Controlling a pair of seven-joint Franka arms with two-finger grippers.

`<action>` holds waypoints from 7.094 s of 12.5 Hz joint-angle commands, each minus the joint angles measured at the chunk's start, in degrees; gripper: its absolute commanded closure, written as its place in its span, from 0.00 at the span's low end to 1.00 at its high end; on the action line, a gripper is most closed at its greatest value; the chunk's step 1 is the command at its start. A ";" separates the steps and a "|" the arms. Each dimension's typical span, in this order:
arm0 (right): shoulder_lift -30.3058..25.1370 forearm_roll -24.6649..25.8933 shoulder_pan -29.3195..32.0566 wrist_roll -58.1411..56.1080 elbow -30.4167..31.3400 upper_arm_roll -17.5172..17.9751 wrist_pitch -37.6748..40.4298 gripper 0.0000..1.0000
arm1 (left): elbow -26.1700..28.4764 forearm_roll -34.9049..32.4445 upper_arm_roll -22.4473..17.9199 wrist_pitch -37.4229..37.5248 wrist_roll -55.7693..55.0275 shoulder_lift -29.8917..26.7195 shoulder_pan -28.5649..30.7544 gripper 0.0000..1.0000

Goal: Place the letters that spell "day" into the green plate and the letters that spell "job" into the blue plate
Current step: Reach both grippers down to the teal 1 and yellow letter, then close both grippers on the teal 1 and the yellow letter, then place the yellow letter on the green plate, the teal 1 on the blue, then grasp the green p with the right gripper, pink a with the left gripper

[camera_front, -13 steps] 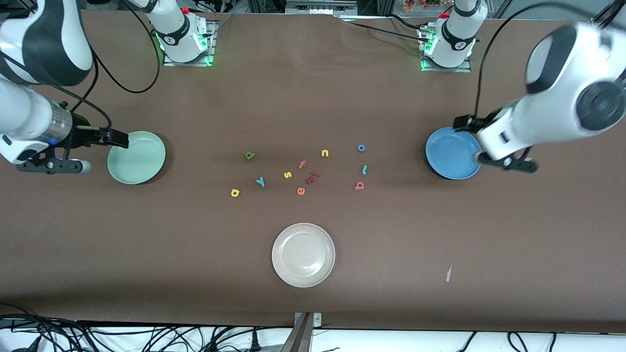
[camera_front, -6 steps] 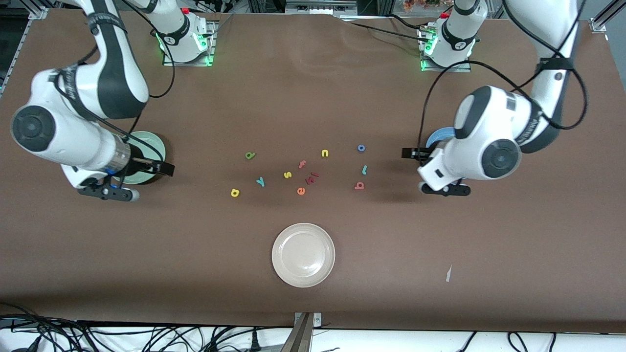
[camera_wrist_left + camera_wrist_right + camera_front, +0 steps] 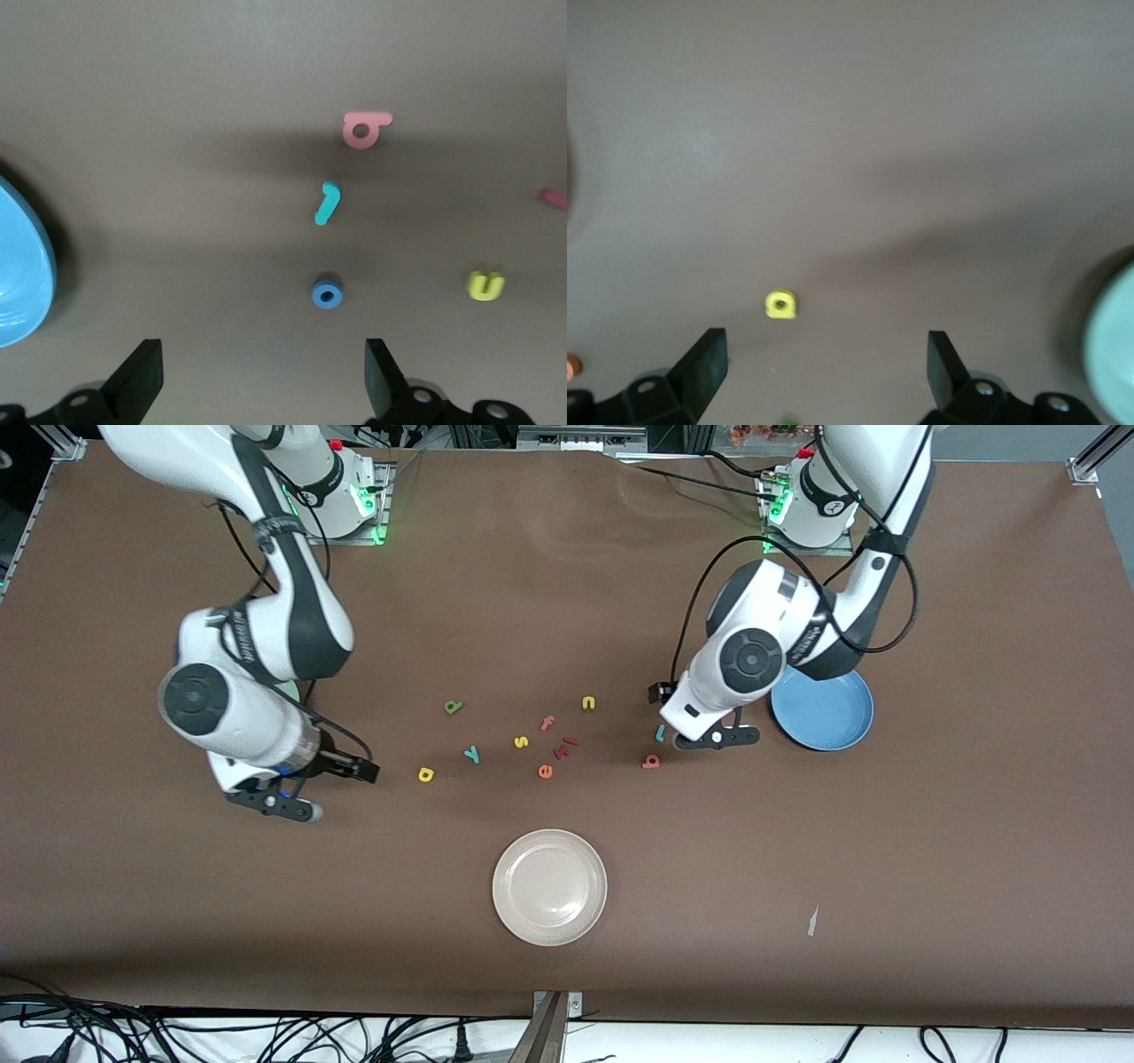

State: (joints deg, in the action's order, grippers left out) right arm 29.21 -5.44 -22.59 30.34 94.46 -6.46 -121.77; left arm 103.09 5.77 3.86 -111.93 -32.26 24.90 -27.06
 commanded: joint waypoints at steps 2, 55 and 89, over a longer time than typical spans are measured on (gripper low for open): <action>8.65 -0.54 -5.08 9.19 -5.15 -0.40 -5.31 0.00 | -0.08 -2.34 -0.69 -5.48 -0.62 5.05 -2.55 0.06; -21.72 -2.12 -3.60 -21.77 34.45 -14.78 -8.57 0.86 | 15.86 -13.59 1.58 -6.41 28.83 -3.72 27.15 0.00; -2.15 -21.34 -37.79 37.68 24.89 -24.31 -22.00 0.00 | -10.63 -2.87 10.56 -16.90 -67.76 17.37 9.48 0.00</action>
State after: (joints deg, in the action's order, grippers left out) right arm 25.32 -23.26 -59.67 66.34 120.07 -31.23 -141.56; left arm 92.60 4.31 14.85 -126.55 -98.62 41.89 -17.30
